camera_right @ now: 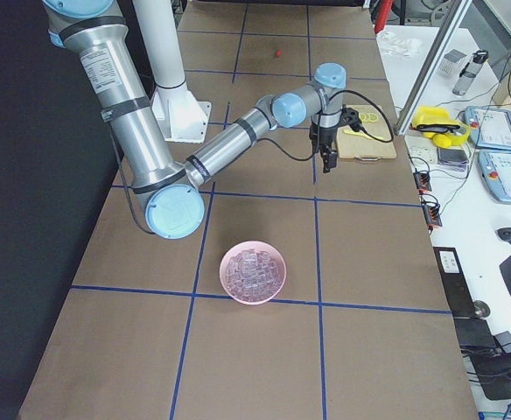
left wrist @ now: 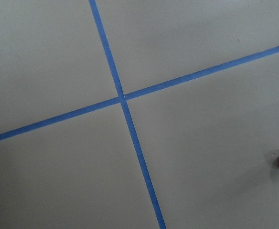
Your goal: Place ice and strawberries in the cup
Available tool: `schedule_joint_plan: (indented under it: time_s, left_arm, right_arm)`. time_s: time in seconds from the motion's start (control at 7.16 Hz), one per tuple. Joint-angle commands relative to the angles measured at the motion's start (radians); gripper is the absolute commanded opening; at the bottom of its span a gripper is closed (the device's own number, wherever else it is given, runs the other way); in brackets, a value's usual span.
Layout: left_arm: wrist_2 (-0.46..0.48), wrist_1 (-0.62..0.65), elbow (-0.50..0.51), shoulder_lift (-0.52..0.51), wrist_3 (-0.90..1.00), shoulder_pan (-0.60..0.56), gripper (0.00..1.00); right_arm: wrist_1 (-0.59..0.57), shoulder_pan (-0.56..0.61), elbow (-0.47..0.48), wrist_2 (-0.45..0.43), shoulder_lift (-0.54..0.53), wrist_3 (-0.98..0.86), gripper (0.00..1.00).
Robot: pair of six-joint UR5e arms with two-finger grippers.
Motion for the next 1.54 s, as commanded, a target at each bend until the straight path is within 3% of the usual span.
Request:
schedule_joint_plan:
  time_s: [0.0, 0.14, 0.56, 0.84, 1.12, 1.4]
  left_arm:
    - [0.001, -0.118, 0.002, -0.003, -0.003, 0.000, 1.00]
    - [0.001, -0.140, 0.001, -0.004, -0.004, 0.002, 1.00]
    - [-0.005, -0.154, 0.003, -0.021, -0.044, 0.005, 1.00]
    - [-0.005, -0.184, -0.017, -0.016, -0.116, 0.037, 1.00]
    - [0.002, -0.230, -0.024, -0.009, -0.359, 0.173, 1.00]
    - [0.037, -0.456, -0.018, 0.051, -0.646, 0.318, 1.00]
  right_arm:
    - [0.005, 0.226, -0.005, 0.098, -0.217, -0.409, 0.99]
    - [0.006, 0.302, -0.005, 0.103, -0.308, -0.511, 0.99]
    - [0.009, 0.464, -0.017, 0.098, -0.515, -0.539, 0.99]
    - [0.015, 0.475, -0.017, 0.097, -0.525, -0.522, 0.99]
    - [0.017, 0.473, -0.011, 0.098, -0.519, -0.483, 0.99]
    - [0.017, 0.475, -0.009, 0.098, -0.517, -0.483, 0.99]
